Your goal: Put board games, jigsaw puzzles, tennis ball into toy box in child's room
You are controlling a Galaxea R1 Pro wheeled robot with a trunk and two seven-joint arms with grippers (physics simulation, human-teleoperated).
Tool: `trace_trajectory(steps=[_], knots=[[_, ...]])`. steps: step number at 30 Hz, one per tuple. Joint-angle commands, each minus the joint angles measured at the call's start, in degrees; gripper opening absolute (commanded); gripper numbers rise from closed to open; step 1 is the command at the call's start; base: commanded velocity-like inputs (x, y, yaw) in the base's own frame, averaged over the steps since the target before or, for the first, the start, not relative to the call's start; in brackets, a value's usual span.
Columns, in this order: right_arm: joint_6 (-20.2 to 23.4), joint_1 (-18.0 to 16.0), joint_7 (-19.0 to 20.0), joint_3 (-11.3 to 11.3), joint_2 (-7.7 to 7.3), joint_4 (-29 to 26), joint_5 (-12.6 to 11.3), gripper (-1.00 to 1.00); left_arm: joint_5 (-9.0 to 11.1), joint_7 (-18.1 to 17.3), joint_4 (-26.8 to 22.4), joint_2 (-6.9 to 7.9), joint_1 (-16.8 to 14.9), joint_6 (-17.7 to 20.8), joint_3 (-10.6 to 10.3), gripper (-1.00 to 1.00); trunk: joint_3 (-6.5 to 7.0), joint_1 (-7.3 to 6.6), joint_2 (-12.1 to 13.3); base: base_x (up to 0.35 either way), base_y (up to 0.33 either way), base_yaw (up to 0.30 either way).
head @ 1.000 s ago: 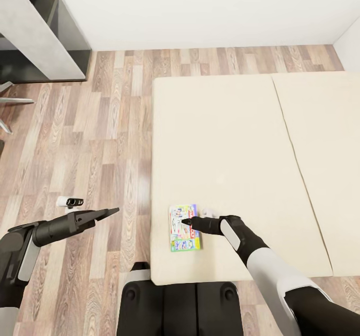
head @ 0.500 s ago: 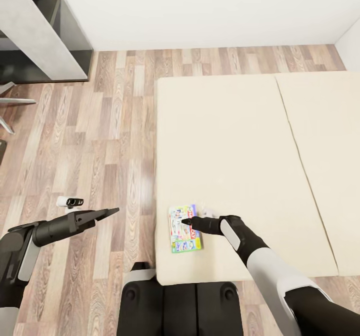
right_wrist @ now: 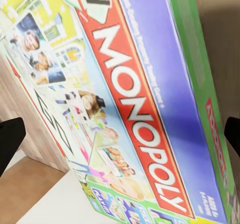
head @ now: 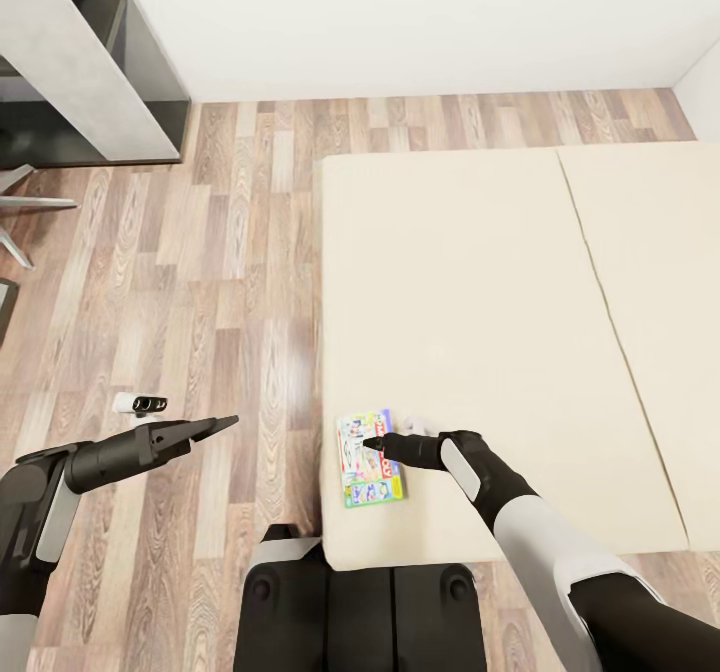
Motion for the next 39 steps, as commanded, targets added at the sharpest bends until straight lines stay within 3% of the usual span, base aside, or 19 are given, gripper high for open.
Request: trace_trajectory(steps=[1,39], knots=[[0.2,0.0,0.0,0.1,-0.02,0.0,-0.1,1.00,0.0,-0.2,0.0,0.02,0.0,0.6,0.0,1.00,-0.05,0.03,-0.1,0.000,0.061,0.000],[0.3,-0.1,0.0,0.1,-0.02,0.0,-0.1,1.00,0.0,-0.2,0.0,0.02,0.0,0.6,0.0,1.00,-0.05,0.03,-0.1,0.000,0.050,0.000]])
